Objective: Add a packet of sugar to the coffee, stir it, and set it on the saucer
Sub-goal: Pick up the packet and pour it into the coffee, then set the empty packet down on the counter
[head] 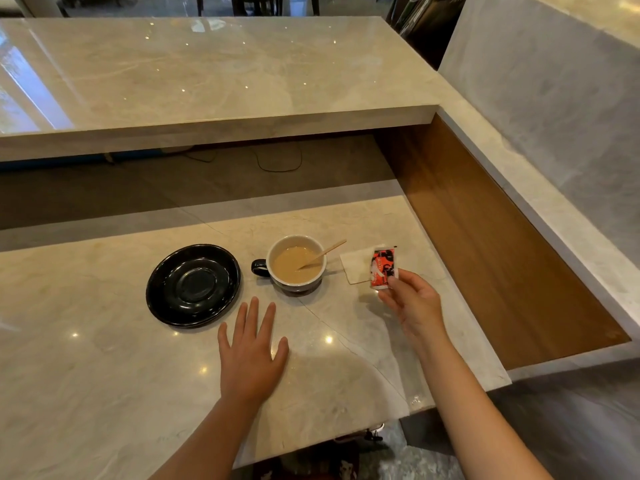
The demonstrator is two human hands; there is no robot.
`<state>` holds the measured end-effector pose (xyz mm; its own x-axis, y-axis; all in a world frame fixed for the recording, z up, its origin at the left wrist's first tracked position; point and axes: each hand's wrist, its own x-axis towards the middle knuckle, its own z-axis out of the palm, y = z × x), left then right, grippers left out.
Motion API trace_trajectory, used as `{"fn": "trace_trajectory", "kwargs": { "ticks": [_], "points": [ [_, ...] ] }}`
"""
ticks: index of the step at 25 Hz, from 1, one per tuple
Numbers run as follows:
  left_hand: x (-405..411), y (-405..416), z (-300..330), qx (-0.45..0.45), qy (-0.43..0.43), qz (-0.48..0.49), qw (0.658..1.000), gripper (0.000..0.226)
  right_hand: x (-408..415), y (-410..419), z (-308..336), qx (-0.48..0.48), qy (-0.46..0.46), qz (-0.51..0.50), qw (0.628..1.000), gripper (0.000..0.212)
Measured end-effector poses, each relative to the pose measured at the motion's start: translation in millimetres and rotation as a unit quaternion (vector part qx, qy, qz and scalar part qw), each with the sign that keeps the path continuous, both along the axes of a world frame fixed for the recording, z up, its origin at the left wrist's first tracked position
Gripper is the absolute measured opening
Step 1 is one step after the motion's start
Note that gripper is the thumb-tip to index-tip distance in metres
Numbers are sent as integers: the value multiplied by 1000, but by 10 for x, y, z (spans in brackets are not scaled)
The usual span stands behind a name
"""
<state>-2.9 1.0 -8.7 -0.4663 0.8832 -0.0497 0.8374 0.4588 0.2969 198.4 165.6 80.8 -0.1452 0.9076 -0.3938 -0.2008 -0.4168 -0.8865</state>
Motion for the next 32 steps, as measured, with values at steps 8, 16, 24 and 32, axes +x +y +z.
{"fn": "trace_trajectory", "kwargs": {
  "ticks": [8, 16, 24, 32],
  "points": [
    [2, -10, 9, -4, -3, -1, 1000, 62, 743, 379, -322, -36, -235, -74, 969, 12],
    [13, -5, 56, -7, -4, 0, 1000, 61, 746, 367, -396, 79, -422, -24, 903, 16],
    [8, 6, 84, -23, -4, -1, 1000, 62, 792, 151, -361, 267, -604, 42, 750, 32],
    [25, 2, 120, -28, -7, -2, 1000, 62, 909, -29, -616, 297, -638, 286, 650, 57]
  ]
}}
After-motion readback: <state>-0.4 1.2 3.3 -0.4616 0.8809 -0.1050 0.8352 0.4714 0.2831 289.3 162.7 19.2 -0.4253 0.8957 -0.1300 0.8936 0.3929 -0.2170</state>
